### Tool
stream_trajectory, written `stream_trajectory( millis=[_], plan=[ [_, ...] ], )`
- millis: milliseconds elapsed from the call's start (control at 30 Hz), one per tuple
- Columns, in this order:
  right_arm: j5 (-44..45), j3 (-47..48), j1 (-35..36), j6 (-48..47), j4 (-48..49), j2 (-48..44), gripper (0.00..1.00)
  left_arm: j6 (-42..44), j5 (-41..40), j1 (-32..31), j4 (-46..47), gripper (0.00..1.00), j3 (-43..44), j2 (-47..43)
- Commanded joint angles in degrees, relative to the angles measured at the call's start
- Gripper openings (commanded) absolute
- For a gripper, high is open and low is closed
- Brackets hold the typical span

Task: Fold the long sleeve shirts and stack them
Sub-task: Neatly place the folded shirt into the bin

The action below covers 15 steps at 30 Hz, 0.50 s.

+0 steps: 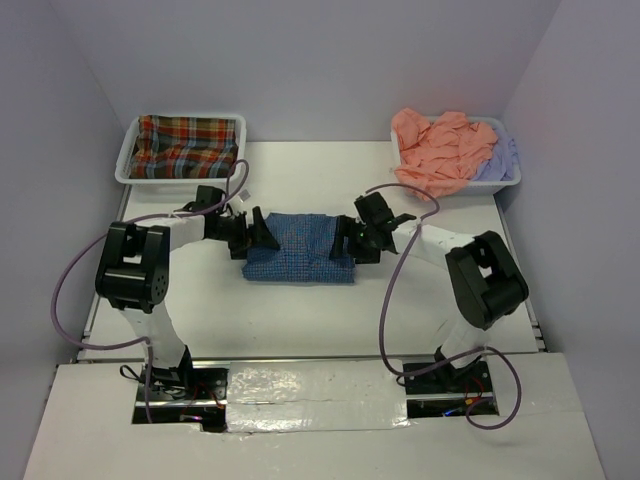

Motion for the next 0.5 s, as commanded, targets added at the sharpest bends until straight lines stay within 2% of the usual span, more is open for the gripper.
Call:
stream_trajectory(
  millis=[0, 167, 333, 433, 467],
  plan=[
    [-5.6, -0.39, -0.24, 1.06, 5.15, 2.69, 0.83, 0.62, -1.78, -0.79, 2.05, 0.99, -2.05, 4.4],
    [-8.52, -2.59, -0.32, 2.65, 9.19, 5.68, 0.76, -0.34, 2.16, -1.4, 5.91, 0.99, -1.79, 8.44],
    [-8.96, -2.85, -0.32, 2.73, 9.72, 7.0, 0.71, -4.48, 8.94, -2.19, 14.27, 0.97, -1.09, 10.38],
    [-9.13, -3.64, -0.24, 3.17, 10.6, 6.57, 0.7, -5.36, 10.88, -2.28, 16.12, 0.74, -1.35, 10.74],
    [-9.31, -3.91, -0.41, 3.35, 11.3, 6.48, 0.7, -5.45, 11.23, -2.28, 16.29, 0.6, -1.44, 10.91]
  ],
)
